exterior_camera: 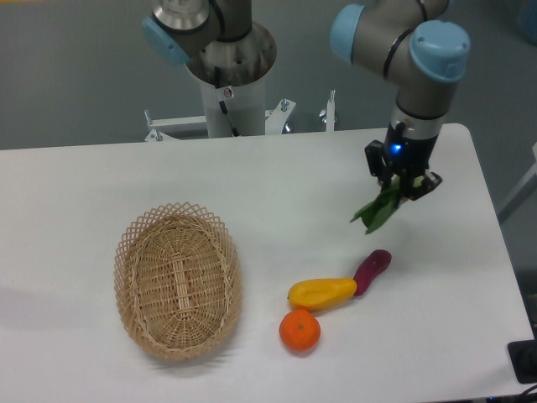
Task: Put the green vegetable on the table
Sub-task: 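Lower the held green bok choy toward the table beside the eggplant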
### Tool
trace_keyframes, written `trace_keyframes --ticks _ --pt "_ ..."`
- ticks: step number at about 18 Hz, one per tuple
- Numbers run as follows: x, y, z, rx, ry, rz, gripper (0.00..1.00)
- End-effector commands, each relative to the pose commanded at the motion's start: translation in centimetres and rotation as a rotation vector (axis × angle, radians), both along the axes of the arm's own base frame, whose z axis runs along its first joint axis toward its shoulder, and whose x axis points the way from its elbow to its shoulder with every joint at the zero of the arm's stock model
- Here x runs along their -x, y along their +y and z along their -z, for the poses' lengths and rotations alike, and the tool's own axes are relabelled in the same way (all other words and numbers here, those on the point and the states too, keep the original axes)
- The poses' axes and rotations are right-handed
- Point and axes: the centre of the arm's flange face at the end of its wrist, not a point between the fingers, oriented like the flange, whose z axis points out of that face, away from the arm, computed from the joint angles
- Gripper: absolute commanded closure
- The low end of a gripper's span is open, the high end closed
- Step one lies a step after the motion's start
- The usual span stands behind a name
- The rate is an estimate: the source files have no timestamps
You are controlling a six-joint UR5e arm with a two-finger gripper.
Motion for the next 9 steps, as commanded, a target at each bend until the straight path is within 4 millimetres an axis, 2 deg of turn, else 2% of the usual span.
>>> trace_keyframes --ticks 3,5,6,9 --pt "0.3 -0.1 1.5 0.027 -0.01 0.056 0.63" --pt "0.3 0.3 3.9 0.035 -0.035 0.062 0.63" --pt "0.3 0.5 4.4 0.032 -0.027 0.062 0.63" --pt "-0.8 1.1 6.9 0.037 -0.042 0.067 0.62"
